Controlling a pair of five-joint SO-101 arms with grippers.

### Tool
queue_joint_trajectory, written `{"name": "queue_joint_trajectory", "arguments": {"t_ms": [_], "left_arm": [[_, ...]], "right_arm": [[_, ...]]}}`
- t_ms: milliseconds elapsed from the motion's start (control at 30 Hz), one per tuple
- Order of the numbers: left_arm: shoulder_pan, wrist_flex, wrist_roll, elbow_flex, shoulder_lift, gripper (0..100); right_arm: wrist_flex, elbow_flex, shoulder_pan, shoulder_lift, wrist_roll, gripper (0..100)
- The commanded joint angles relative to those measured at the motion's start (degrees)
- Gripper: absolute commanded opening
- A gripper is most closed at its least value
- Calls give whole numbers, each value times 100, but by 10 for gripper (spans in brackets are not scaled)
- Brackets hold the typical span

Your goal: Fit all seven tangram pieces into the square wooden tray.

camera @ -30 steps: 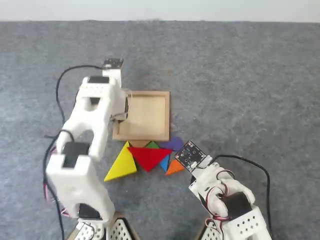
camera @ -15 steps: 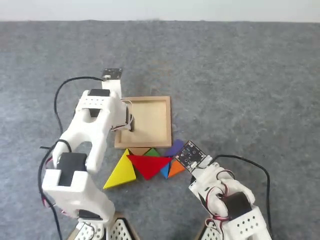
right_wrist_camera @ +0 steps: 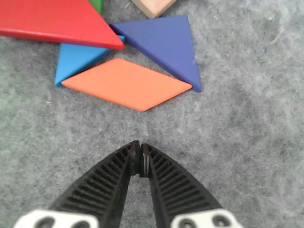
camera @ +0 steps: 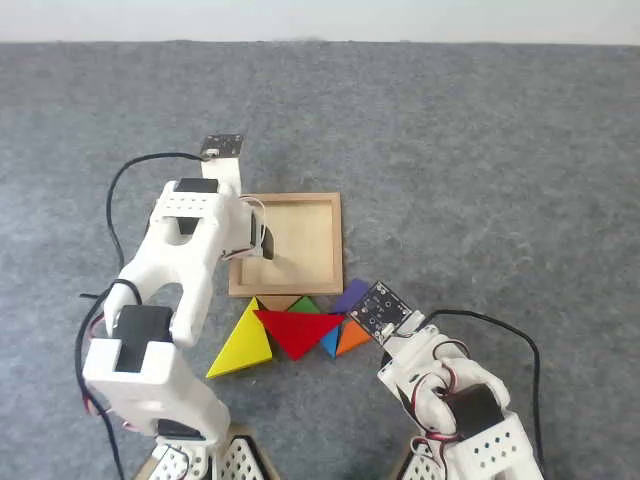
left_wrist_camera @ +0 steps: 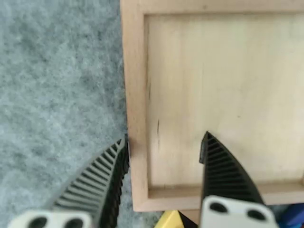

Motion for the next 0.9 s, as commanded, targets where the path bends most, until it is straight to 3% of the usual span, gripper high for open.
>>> {"name": "queue_joint_trajectory", "arguments": {"t_ms": [0, 300, 500, 867], "left_arm": [[0, -97, 35, 110, -466, 239], [18, -1108, 9, 2193, -3358, 239], [18, -932, -9, 2862, -4580, 240], [-316, -695, -1407, 3978, -5371, 239]], "right_arm": [[13, 97, -57, -110, -53, 8], [13, 97, -57, -110, -53, 8], [13, 97, -57, -110, -53, 8], [13, 97, -57, -110, -53, 8]]}}
